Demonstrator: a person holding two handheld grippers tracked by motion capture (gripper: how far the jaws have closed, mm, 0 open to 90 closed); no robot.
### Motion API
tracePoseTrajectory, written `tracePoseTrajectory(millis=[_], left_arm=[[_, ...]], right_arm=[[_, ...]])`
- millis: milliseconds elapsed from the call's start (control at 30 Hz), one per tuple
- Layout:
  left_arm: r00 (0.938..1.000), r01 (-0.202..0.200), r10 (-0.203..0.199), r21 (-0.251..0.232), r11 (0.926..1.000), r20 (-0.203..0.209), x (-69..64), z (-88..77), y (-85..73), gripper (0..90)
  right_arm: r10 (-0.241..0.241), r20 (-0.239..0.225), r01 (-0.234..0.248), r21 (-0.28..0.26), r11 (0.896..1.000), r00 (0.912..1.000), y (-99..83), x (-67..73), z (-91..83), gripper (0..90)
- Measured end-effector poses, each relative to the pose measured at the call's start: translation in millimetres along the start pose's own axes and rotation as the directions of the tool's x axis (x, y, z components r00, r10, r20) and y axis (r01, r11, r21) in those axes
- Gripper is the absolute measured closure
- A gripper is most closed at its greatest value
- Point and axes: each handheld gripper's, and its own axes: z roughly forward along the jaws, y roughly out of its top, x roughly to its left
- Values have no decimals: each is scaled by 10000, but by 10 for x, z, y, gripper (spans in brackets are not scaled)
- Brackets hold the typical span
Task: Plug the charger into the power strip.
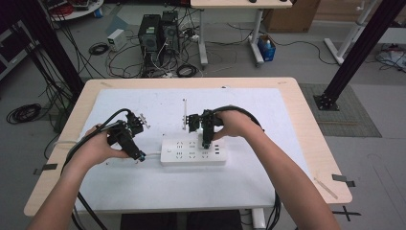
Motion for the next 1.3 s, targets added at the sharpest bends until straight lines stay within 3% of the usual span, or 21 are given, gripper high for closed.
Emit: tracePoseTrajectory(millis=[233, 400, 467, 533, 633, 733, 833, 867, 900, 933, 967, 1000, 1033, 1067, 1100, 1133, 1167, 1200, 1233, 1267, 1300], left_arm=[[9999, -46, 45, 22, 10000, 136, -28, 40, 21, 166], [9999, 10, -10, -58, 10000, 102, -25, 15, 25, 166], [9999, -38, 38, -43, 10000, 108, -24, 8, 27, 166], [9999, -20, 21, -60, 10000, 121, -28, 11, 31, 167], [9999, 18, -16, -113, 9999, 164, -57, 11, 38, 166], [9998, -24, 27, -169, 9999, 182, -80, 3, 28, 166], [9997, 21, -17, -169, 9999, 227, -71, 16, 18, 166], [9999, -22, 24, -94, 10000, 170, -62, 13, 16, 166], [9999, -48, 49, -52, 10000, 127, -49, 1, 1, 166], [9999, -48, 49, -52, 10000, 127, -49, 1, 1, 167], [9999, 11, -9, -150, 9999, 100, -35, 4, -14, 166], [9999, 128, -126, -209, 9997, 100, -26, 7, -25, 166], [9999, 123, -124, -111, 9999, -25, 1, 3, -33, 166], [9999, 98, -99, -46, 9999, -135, 22, -3, -31, 166], [9995, 136, -137, -41, 9999, -273, 37, -12, -27, 166], [9995, 136, -137, -41, 9999, -273, 37, -12, -27, 167], [9989, 181, -185, -80, 9998, -421, 55, -26, -21, 166], [9987, 178, -182, -102, 9998, -467, 80, -48, -12, 166], [9985, 251, -266, -322, 9992, -480, 106, -81, 14, 166], [9980, 186, -205, -323, 9993, -591, 117, -98, 31, 166], [9980, 186, -205, -323, 9993, -591, 117, -98, 31, 166]], right_arm=[[-4, 234, 3, 59, 10000, 9997, 13, 46, 4, 632], [75, 159, -73, -120, 9999, 9998, -14, 34, 6, 632], [-56, 675, 67, -164, 9998, 9977, 12, 114, 42, 632], [20, 727, -5, -216, 9998, 9974, 7, 119, 44, 632], [323, 232, -305, -739, 9968, 9992, -63, 43, 50, 631], [331, 42, -321, -1466, 9887, 9994, -147, 18, 68, 630], [371, -118, -384, -1423, 9891, 9992, -141, -4, 67, 622], [778, -630, -836, -967, 9918, 9950, -122, -69, 121, 401], [926, -633, -971, -711, 9927, 9937, -134, -82, 153, 335], [926, -633, -971, -711, 9927, 9937, -134, -82, 153, 335], [1757, -1117, -1920, -1582, 9686, 9781, -274, -118, 88, 333], [1757, -1117, -1920, -1582, 9686, 9781, -274, -118, 88, 333], [2354, -1444, -2668, -2655, 9265, 9611, -423, -126, -65, 268], [2817, -1398, -3117, -2994, 9018, 9493, -515, -131, -153, 246], [3544, -1348, -3790, -3038, 8741, 9253, -608, -126, -242, 225], [4288, -1219, -4449, -3029, 8428, 8952, -709, -127, -322, 225], [5023, -1140, -5114, -3044, 8036, 8571, -821, -123, -396, 225], [5023, -1140, -5114, -3044, 8036, 8571, -821, -123, -396, 225], [6318, -925, -6251, -3104, 7161, 7696, -1058, -98, -520, 225], [6996, -723, -6828, -3093, 6619, 7109, -1165, -71, -572, 225], [6996, -723, -6828, -3093, 6619, 7109, -1165, -71, -572, 225]])
